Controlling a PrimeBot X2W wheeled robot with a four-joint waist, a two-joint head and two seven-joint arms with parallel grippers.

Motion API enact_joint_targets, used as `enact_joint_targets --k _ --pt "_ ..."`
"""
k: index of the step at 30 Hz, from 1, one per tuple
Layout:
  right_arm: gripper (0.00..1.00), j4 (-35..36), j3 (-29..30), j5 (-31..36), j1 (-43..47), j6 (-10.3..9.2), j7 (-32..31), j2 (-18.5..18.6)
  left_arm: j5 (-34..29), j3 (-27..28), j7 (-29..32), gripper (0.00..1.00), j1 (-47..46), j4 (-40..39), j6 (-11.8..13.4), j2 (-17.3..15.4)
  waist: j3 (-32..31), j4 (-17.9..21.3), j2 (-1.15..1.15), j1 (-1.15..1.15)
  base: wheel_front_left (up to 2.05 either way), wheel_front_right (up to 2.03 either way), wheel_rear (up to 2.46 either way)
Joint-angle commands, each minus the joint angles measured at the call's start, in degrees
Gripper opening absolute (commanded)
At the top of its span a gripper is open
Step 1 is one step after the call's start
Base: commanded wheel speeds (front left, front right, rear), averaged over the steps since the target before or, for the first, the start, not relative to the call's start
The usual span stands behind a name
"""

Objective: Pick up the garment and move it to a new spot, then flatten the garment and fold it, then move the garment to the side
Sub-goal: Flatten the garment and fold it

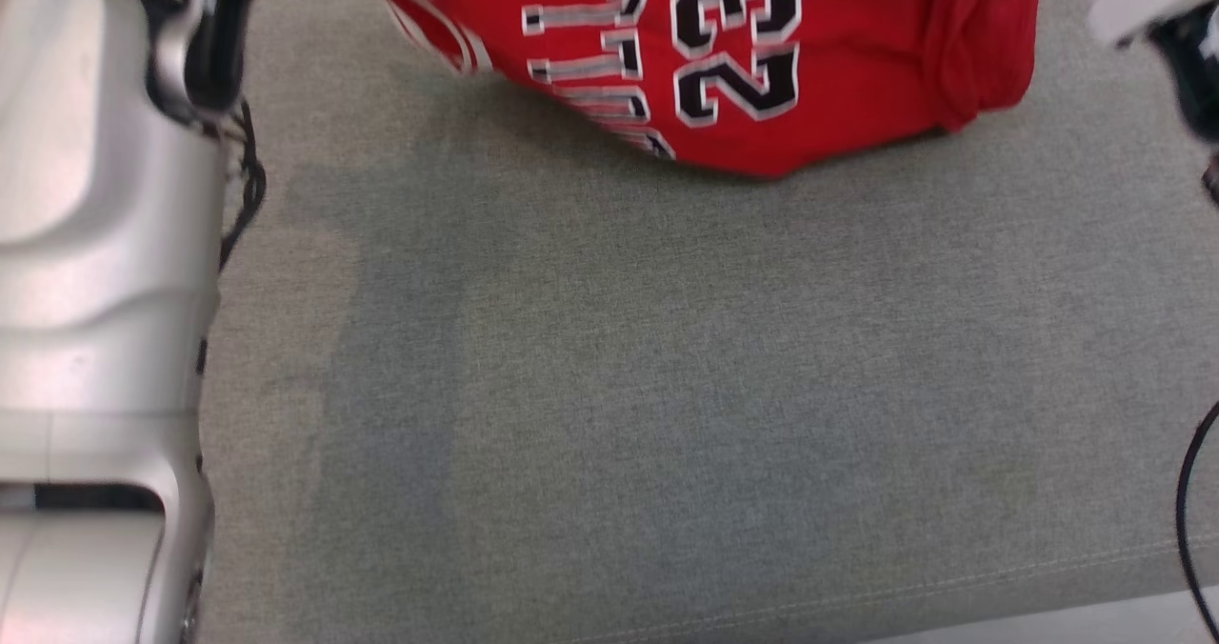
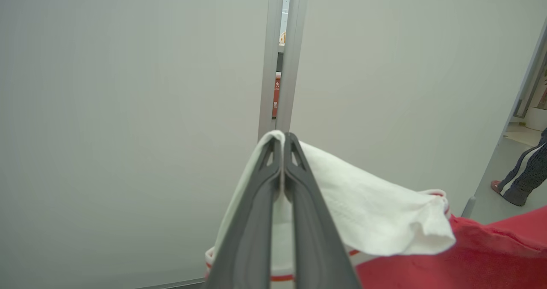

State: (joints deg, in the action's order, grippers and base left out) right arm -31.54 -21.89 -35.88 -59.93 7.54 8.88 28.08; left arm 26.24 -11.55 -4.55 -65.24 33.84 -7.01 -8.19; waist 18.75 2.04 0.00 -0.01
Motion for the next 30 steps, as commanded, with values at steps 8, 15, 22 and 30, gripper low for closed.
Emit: enact_joint_targets --k 8,15,22,30 --pt "0.0 -11.1 -3.1 -6.4 -25.5 -0.09 -1.0 0.3 -0.9 0.8 -2.8 0.0 -26.3 11.7 1.6 1.4 9.4 2.2 0.0 0.01 0.0 0.0 0.0" --pt "0.0 -15.5 -7.2 -10.4 -35.3 -0.08 1.1 0.4 -0.4 -1.0 -6.5 0.0 -37.8 17.1 1.0 3.9 10.6 1.6 0.0 0.01 0.0 0.0 0.0" --pt "0.0 -12.7 -13.9 -16.5 -29.2 -0.09 3.8 3.0 1.4 -3.4 -9.6 0.0 -32.6 17.8 0.0 4.9 12.4 0.6 0.0 0.01 0.0 0.0 0.0" --pt "0.0 -4.1 -19.5 -20.3 -13.0 -0.1 6.3 7.1 1.4 -1.5 -10.6 0.0 -11.3 6.3 1.1 5.1 9.6 0.2 0.0 0.01 0.0 0.0 0.0"
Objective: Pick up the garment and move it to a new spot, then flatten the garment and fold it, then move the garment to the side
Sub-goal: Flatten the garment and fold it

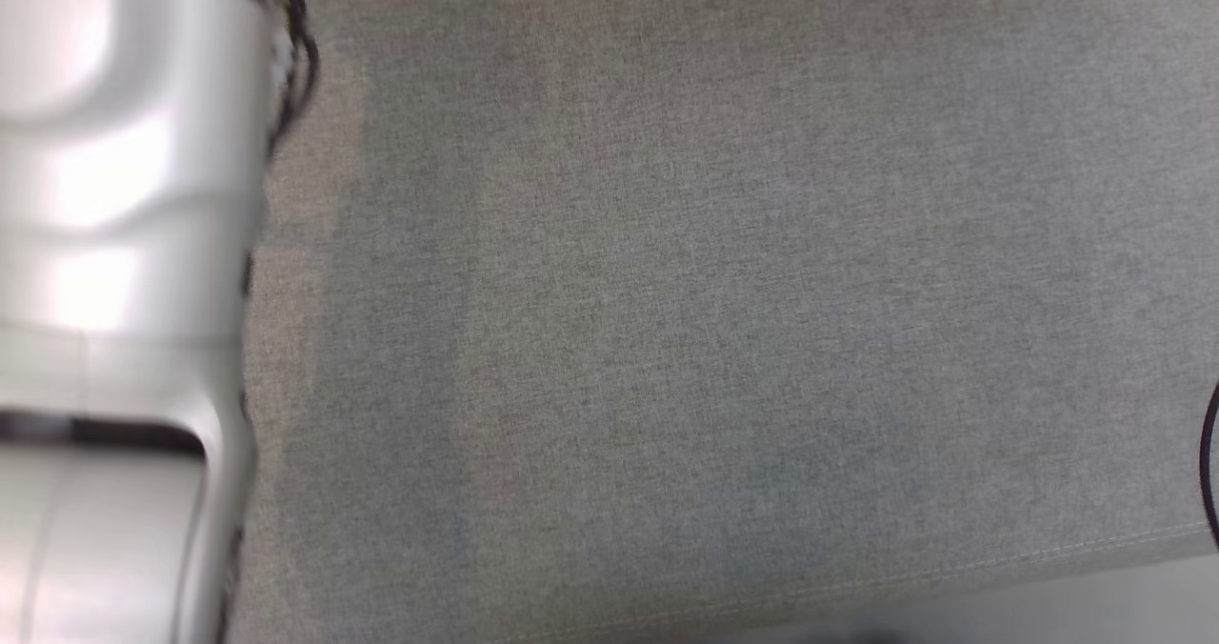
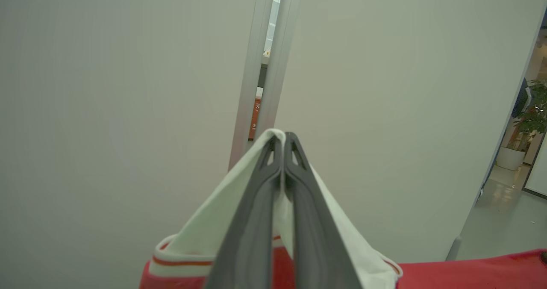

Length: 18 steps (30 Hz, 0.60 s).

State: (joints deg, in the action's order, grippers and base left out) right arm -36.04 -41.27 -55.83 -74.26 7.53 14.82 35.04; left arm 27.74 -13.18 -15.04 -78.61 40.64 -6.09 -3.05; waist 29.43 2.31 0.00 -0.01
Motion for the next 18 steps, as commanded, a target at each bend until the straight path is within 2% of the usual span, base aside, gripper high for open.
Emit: enact_joint_targets --k 1,7,13,18 --pt "0.0 1.7 -0.1 -0.4 3.4 -0.07 0.4 0.6 -0.2 0.8 -0.1 0.0 5.4 -2.6 0.5 -0.1 -1.5 -0.2 0.0 0.01 0.0 0.0 0.0" --pt "0.0 9.2 4.8 0.0 19.4 -0.08 0.4 2.1 -2.3 1.9 -0.2 0.0 25.4 -16.2 2.8 0.0 -4.9 -0.7 0.0 0.01 0.0 0.0 0.0" --pt "0.0 14.3 9.5 1.5 35.5 -0.08 0.4 0.0 -2.2 2.6 -0.2 0.0 45.1 -26.0 5.7 0.0 -8.5 -0.4 0.0 0.01 0.0 0.0 0.0" --pt "0.0 15.4 12.5 2.5 45.9 -0.08 0.4 -2.2 -0.9 2.7 -0.2 0.0 57.3 -30.0 7.3 0.0 -11.5 -0.2 0.0 0.01 0.0 0.0 0.0"
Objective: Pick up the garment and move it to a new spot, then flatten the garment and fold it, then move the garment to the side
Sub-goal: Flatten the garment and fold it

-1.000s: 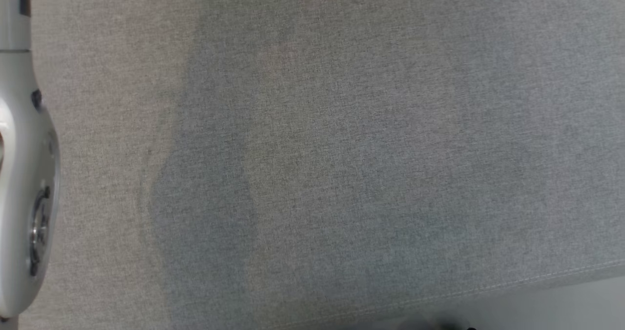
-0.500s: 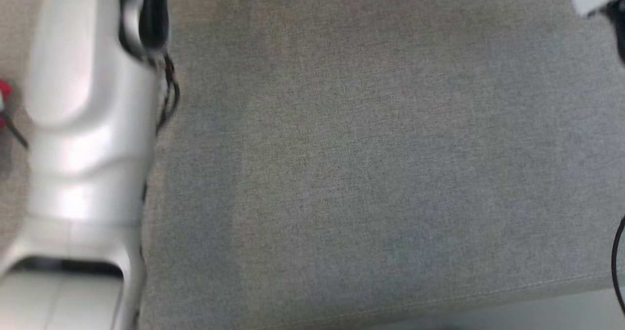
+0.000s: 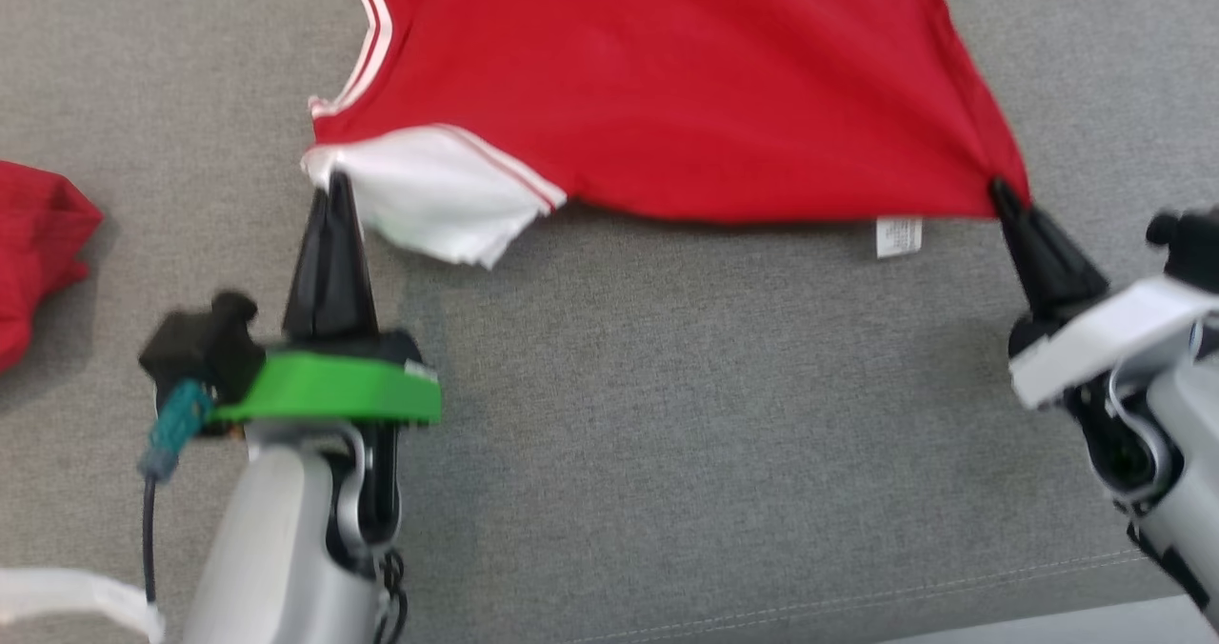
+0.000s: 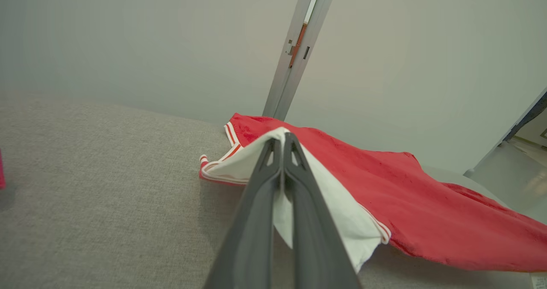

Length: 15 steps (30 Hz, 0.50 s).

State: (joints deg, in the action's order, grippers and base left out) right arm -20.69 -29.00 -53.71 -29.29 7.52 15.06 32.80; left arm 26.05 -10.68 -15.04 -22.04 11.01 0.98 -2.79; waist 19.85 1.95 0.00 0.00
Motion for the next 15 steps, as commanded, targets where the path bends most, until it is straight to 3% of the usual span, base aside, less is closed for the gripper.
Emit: enact_joint_targets --k 1,15 --pt "0.0 -0.1 0.9 0.8 2.7 -0.07 0.1 -0.2 0.9 0.1 -0.2 0.0 2.8 -0.9 0.5 -0.2 -2.5 0.1 0.0 0.0 0.0 0.0 0.0" --pt "0.0 0.9 9.9 5.1 21.7 -0.08 0.1 -3.3 2.6 -3.5 -0.2 0.0 21.2 -6.0 1.9 -0.2 -10.5 -0.5 0.0 0.0 0.0 0.0 0.0"
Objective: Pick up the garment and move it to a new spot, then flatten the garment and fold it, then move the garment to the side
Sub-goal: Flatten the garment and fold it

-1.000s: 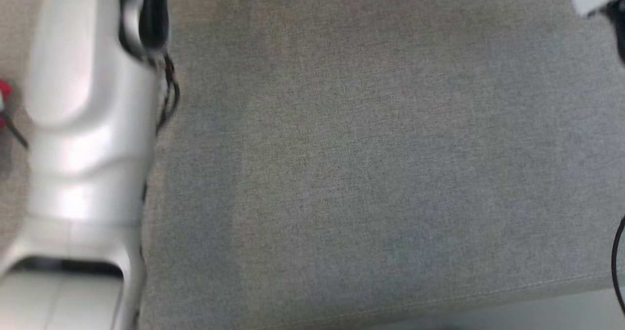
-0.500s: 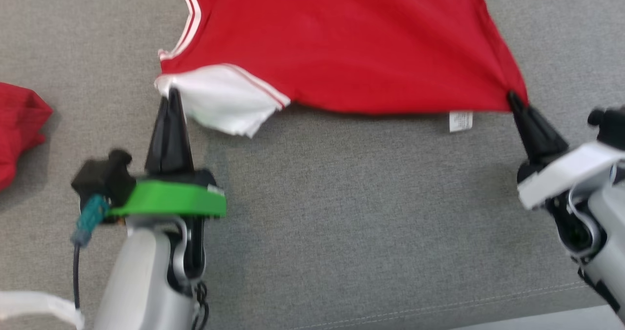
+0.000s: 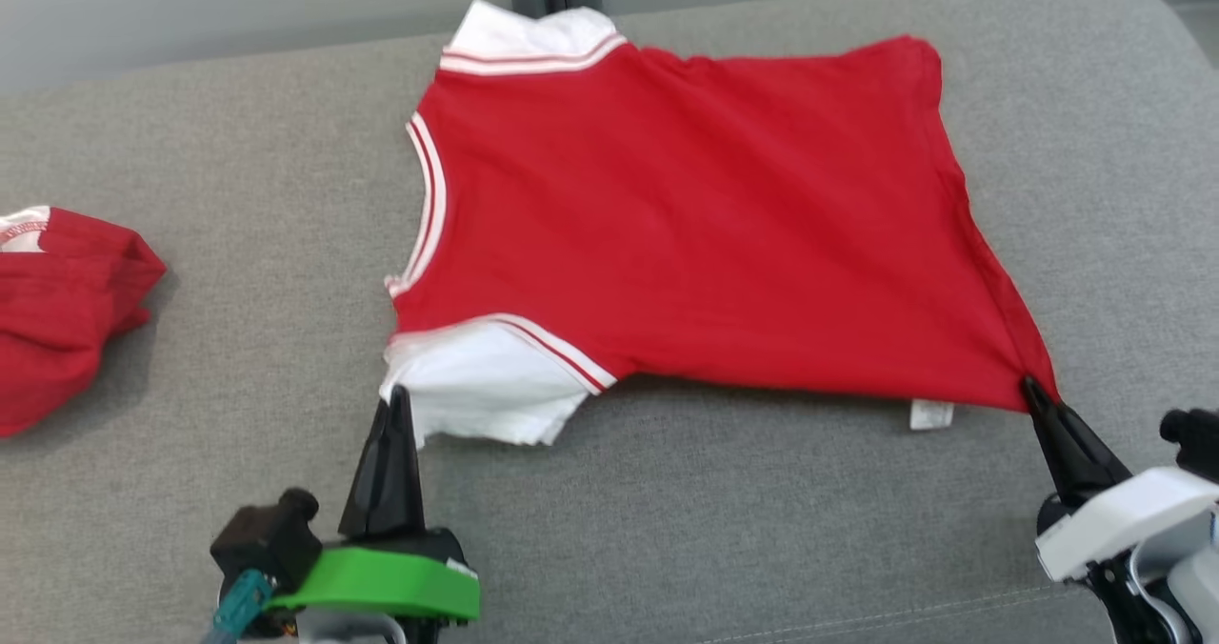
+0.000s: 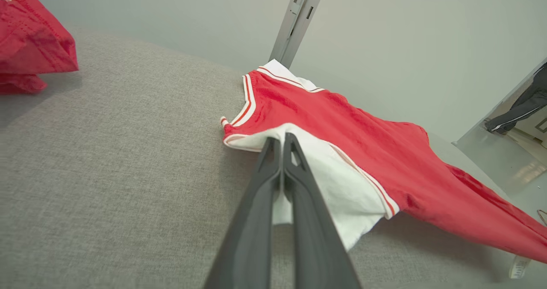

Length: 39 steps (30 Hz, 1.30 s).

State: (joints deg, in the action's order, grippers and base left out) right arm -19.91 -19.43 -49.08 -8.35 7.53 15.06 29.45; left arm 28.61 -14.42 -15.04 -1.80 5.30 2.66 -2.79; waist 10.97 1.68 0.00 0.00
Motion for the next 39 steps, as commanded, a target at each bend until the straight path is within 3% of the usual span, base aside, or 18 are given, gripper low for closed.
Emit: enact_joint_targets --k 1,15,29,39 --pt "0.0 0.3 0.7 0.7 1.6 -0.09 0.1 0.1 0.0 0.1 -0.2 0.0 1.7 -0.5 0.2 -0.2 -1.9 -0.3 0.0 0.0 0.0 0.0 0.0" --pt "0.0 3.6 6.4 4.5 10.1 -0.09 -5.2 -3.7 0.5 -2.7 0.5 0.0 6.9 2.0 -0.9 -0.6 -4.9 -0.8 0.0 0.0 0.0 0.0 0.0" --pt "0.0 5.2 8.7 6.7 5.3 -0.08 -10.5 -6.1 -0.5 -4.2 2.5 0.0 -5.0 5.8 -3.5 -1.5 -2.3 0.7 0.0 0.0 0.0 0.0 0.0" --pt "0.0 1.9 8.6 4.6 -2.5 -0.08 -13.3 -5.5 -0.7 -4.4 3.9 0.0 -17.8 14.5 -5.2 -1.5 1.5 0.9 0.0 0.0 0.0 0.0 0.0"
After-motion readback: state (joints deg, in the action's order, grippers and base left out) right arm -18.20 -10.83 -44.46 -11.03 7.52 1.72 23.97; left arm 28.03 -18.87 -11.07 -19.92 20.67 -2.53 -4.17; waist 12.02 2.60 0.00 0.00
